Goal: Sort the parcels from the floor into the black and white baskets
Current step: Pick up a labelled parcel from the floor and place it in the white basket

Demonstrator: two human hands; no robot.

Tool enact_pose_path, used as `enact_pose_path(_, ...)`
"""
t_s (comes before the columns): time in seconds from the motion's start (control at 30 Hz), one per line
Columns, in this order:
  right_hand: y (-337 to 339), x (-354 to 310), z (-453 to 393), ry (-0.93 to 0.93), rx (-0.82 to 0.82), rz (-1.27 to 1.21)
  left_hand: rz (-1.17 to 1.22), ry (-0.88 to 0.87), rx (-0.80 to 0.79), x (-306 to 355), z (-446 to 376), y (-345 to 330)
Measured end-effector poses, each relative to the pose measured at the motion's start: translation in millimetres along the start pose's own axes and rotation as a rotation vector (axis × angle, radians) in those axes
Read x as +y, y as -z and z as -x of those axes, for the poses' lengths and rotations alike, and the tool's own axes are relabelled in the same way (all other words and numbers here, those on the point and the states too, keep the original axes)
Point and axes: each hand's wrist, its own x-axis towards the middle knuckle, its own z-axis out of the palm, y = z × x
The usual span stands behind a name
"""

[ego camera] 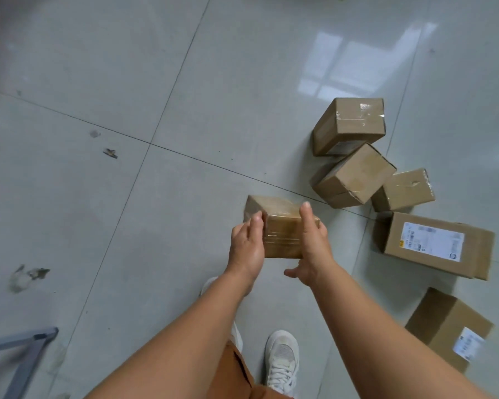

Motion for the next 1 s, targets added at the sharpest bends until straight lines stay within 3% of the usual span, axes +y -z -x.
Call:
enact_pose_path(0.23, 34, -56, 110, 0.129, 0.034, -0.144, 0.130, -0.096, 0.002, 74, 103, -8)
enact_pose_path(0.5, 84, -99, 214, 0.515, -0.112, 0.131, -0.030, -0.275, 0.162, 146, 188, 34)
enact_pose_path(0.73, 91, -93, 297, 0.644, -0.422, 0.138, 0.006, -0.200, 0.134, 170, 249, 88)
enact_pose_path(1.0, 47, -78, 368, 0.606, -0.454, 0.391, 0.176, -0.101, 0.292, 156, 312, 151)
